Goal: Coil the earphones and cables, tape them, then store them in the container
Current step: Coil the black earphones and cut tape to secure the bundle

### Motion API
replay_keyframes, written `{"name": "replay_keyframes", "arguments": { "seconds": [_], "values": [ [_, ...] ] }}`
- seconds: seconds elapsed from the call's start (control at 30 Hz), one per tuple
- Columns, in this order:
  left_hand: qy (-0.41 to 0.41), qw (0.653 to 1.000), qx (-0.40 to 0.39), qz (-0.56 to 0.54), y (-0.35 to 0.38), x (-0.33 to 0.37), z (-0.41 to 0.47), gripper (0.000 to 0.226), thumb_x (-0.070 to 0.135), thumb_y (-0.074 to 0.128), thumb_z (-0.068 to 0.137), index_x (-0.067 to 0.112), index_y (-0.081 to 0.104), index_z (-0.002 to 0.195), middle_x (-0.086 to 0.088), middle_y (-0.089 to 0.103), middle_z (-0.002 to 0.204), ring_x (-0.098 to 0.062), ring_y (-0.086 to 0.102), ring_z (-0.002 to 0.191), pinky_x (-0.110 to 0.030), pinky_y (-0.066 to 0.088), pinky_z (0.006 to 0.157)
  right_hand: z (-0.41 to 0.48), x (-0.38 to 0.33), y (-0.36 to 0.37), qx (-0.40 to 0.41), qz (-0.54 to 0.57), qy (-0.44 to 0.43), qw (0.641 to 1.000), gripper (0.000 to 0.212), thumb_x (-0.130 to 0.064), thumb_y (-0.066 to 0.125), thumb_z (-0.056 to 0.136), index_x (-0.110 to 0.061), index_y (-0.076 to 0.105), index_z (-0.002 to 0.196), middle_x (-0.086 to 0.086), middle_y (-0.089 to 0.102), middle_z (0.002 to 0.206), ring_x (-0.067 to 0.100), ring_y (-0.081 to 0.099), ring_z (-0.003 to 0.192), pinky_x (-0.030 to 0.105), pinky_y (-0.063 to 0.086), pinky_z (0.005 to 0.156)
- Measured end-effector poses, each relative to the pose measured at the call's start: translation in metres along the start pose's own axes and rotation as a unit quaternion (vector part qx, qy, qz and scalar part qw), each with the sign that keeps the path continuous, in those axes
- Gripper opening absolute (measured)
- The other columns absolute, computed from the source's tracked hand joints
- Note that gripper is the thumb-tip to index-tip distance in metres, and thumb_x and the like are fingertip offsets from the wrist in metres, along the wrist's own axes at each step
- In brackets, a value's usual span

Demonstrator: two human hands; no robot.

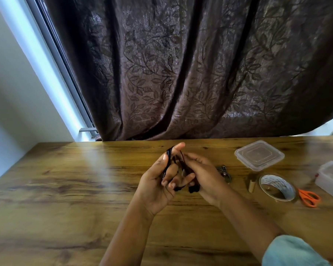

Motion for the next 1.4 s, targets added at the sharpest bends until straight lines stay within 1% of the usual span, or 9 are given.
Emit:
{"name": "replay_keyframes", "arguments": {
  "seconds": [0.1,0.33,0.47,0.57,0.73,0.93,1.1,1.27,1.4],
  "values": [
    [0.004,1.000,-0.008,-0.001,0.001,-0.001,0.001,0.044,0.025,0.039,0.093,0.019,0.051,0.135,0.005,0.040,0.044,-0.005,0.046,0.040,-0.034,0.056,0.083,-0.003,0.003,0.003,-0.019,0.008,0.023,1.000,0.036,-0.038,0.043,0.098,-0.014,0.069,0.104,-0.007,0.058,0.062,0.001,0.042,0.045,0.019,0.032,0.044],
    [0.011,1.000,-0.002,-0.006,-0.001,-0.001,0.001,0.044,0.026,0.042,0.092,0.024,0.051,0.135,0.005,0.040,0.044,-0.007,0.047,0.041,-0.032,0.056,0.081,-0.001,0.005,0.008,-0.093,-0.014,0.018,0.995,0.030,-0.021,0.048,0.098,0.003,0.063,0.107,0.019,0.051,0.089,0.000,0.038,0.047,0.014,0.031,0.045],
    [0.002,1.000,0.030,-0.002,-0.009,-0.003,0.001,0.039,0.024,0.039,0.093,0.013,0.062,0.123,0.003,0.042,0.046,-0.011,0.052,0.048,-0.032,0.056,0.077,-0.004,0.000,0.005,-0.091,-0.077,0.008,0.993,0.024,-0.018,0.049,0.098,-0.002,0.066,0.101,0.012,0.063,0.081,0.002,0.051,0.054,0.015,0.040,0.049],
    [-0.015,0.997,0.078,0.026,-0.025,0.000,0.001,0.026,0.022,0.048,0.089,0.005,0.068,0.092,-0.001,0.051,0.058,-0.015,0.054,0.064,-0.031,0.056,0.074,-0.003,-0.002,-0.008,-0.030,-0.072,0.010,0.997,0.023,-0.019,0.046,0.099,-0.010,0.066,0.104,0.002,0.071,0.092,0.011,0.067,0.088,0.024,0.056,0.080],
    [-0.100,0.983,0.113,0.100,-0.039,-0.009,-0.003,0.023,0.021,0.048,0.089,0.011,0.064,0.076,-0.009,0.065,0.082,-0.020,0.063,0.081,-0.033,0.051,0.078,0.002,0.014,-0.022,0.025,-0.060,0.050,0.997,0.024,-0.022,0.044,0.100,-0.009,0.060,0.112,0.000,0.063,0.090,0.016,0.059,0.105,0.041,0.040,0.108],
    [-0.140,0.943,0.204,0.224,-0.060,-0.014,-0.008,0.026,0.022,0.048,0.091,0.006,0.067,0.092,-0.014,0.069,0.098,-0.029,0.060,0.100,-0.042,0.039,0.101,-0.004,0.015,-0.026,0.026,-0.181,0.040,0.982,0.026,-0.024,0.036,0.103,-0.013,0.056,0.092,-0.005,0.046,0.071,0.005,0.048,0.061,0.018,0.041,0.065],
    [-0.156,0.892,0.185,0.381,-0.050,-0.012,-0.001,0.052,0.055,0.058,0.082,0.012,0.067,0.111,-0.006,0.072,0.107,-0.022,0.063,0.108,-0.040,0.040,0.105,-0.007,0.018,-0.032,0.036,-0.310,0.023,0.950,0.026,-0.030,0.038,0.102,-0.017,0.061,0.102,-0.007,0.059,0.078,0.006,0.056,0.071,0.023,0.042,0.065],
    [-0.129,0.863,0.161,0.462,-0.035,-0.017,0.006,0.023,0.030,0.049,0.096,0.012,0.063,0.096,-0.002,0.066,0.078,-0.020,0.064,0.083,-0.042,0.048,0.094,-0.009,0.016,-0.038,0.043,-0.394,-0.034,0.918,0.025,-0.026,0.040,0.101,-0.014,0.062,0.102,-0.006,0.054,0.067,0.000,0.045,0.052,0.015,0.030,0.048],
    [-0.141,0.872,0.166,0.438,-0.032,-0.034,0.013,0.022,0.020,0.042,0.100,0.014,0.056,0.084,-0.001,0.050,0.070,-0.017,0.050,0.068,-0.032,0.049,0.072,-0.013,0.019,-0.051,0.065,-0.405,-0.045,0.911,0.020,-0.024,0.042,0.101,-0.017,0.061,0.100,-0.011,0.055,0.074,0.000,0.048,0.063,0.015,0.034,0.055]
  ]
}}
Point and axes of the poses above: each hand's wrist, its own z-axis towards the middle knuckle, its own y-axis out of the palm, x = y × z, the point moved 8 cm from there along z, towards the middle knuckle
